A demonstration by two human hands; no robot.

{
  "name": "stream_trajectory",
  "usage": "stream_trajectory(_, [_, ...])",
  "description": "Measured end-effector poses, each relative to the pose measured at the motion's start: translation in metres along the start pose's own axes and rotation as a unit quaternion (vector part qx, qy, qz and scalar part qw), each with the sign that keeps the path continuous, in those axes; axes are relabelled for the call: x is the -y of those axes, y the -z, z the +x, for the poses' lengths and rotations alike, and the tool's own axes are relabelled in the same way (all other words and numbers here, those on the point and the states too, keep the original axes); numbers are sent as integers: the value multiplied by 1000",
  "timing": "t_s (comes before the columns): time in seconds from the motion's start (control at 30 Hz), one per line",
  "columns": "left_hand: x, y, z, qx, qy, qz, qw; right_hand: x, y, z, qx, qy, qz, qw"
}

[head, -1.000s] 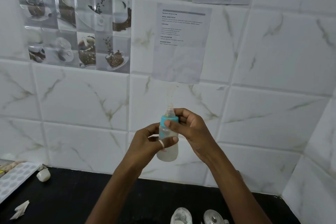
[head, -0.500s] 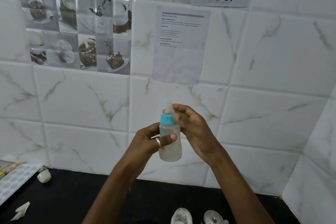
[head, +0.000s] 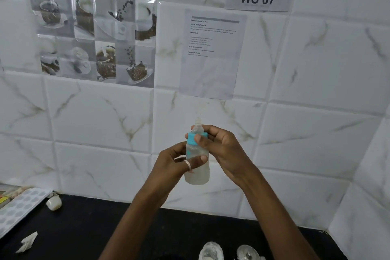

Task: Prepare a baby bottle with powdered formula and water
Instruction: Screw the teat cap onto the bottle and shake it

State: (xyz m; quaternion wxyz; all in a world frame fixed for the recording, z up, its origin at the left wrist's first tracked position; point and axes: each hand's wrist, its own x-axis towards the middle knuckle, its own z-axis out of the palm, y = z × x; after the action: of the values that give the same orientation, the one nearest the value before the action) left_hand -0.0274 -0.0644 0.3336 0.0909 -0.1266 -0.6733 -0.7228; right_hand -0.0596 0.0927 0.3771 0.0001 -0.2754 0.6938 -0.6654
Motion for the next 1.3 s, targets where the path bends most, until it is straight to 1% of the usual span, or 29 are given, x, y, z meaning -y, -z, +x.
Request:
stream_trajectory(0.07, [1,-6,2,-51,-11,58,997,-4,-3,2,-36,-2,-4,999])
stream_trajectory(0.17, [9,-10,4,-101,-50,158,981,-9,-9,3,-80,-4,-8,997])
stream_trajectory(0.3, [17,-17,1,-181,-118,278,936,-17,-23,3,-160,-6,-17,987])
stream_trajectory(0.37, [20,-23,0,-210,-139,304,919,-23,-34,3,-220,0,-56,974])
stream_trajectory(0.43, [23,-28,-2,-225,-155,308,911,-25,-44,2,-271,13,-113,956])
stream_trajectory(0.5, [28,-31,-3,-230,-159,302,911,-27,-50,0,-296,24,-155,942])
stream_trajectory(0.53, [30,-30,-3,-226,-156,303,913,-27,-51,-1,-295,29,-173,939])
stream_trajectory(0.6, [31,-23,-2,-206,-135,312,917,-26,-45,-3,-266,36,-190,944])
stream_trajectory(0.63, [29,-17,0,-187,-121,303,927,-25,-39,-2,-244,35,-188,951])
stream_trajectory(0.67, [24,-11,1,-158,-100,270,944,-23,-30,-2,-217,30,-175,960])
stream_trajectory(0.73, [10,0,2,-72,-37,141,987,-17,-12,1,-143,13,-112,983])
stream_trajectory(0.77, [4,4,3,-28,-15,83,996,-13,-5,2,-95,4,-76,993])
stream_trajectory(0.8, [1,7,3,8,-7,55,998,-9,0,3,-48,-1,-52,997])
stream_trajectory(0.87, [-1,10,5,60,-8,36,998,-3,5,4,24,-2,-48,999])
stream_trajectory(0.93, [0,12,7,94,-15,11,995,1,5,5,62,4,-49,997])
stream_trajectory(1.03, [-2,14,7,110,-16,-19,994,4,7,5,81,9,-37,996])
stream_trajectory(1.13, [-4,14,7,111,-18,-17,994,6,8,5,70,11,-35,997])
stream_trajectory(1.3, [-14,6,2,61,-12,17,998,3,8,8,36,16,-16,999])
